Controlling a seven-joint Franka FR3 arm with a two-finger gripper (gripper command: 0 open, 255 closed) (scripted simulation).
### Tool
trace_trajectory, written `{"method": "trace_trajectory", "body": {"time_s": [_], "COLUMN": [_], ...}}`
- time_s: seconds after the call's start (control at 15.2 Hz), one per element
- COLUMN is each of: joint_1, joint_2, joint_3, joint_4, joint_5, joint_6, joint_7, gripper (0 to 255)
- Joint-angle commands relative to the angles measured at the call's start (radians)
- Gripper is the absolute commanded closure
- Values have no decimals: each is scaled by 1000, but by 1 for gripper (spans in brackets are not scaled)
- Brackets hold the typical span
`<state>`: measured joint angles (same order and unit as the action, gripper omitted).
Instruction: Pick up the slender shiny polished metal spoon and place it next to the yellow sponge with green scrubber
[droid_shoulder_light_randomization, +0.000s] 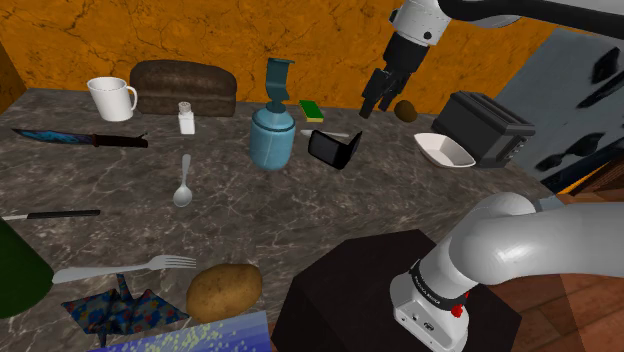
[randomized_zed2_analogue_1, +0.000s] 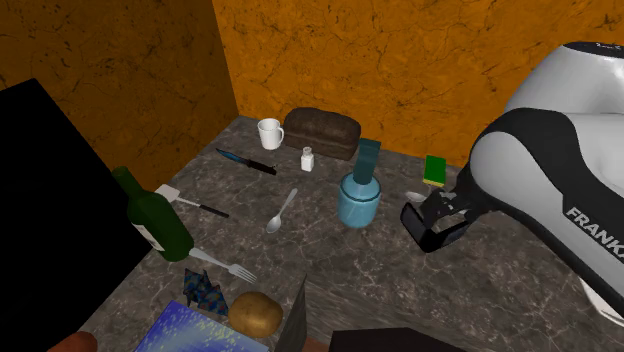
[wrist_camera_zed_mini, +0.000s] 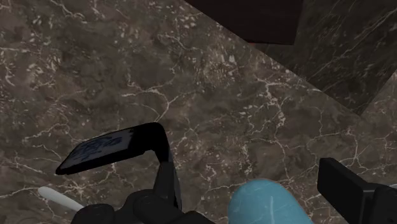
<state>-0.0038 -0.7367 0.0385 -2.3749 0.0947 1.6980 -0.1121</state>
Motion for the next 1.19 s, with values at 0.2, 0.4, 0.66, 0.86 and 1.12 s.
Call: {"method": "trace_trajectory", "body": {"time_s": [0.2,0.4,0.66,0.86,1.12], "joint_1": [10,18,25,28,30], "joint_2": [60,132,245,340,481], "joint_3": [59,116,189,240,301], "joint_4": [-1,12,48,90,165], "joint_5": [42,78,113,127,126], "joint_6": [53,107,178,230,293], "joint_7": [91,179,297,385,505], "gripper": [0,0,0,0,0]}}
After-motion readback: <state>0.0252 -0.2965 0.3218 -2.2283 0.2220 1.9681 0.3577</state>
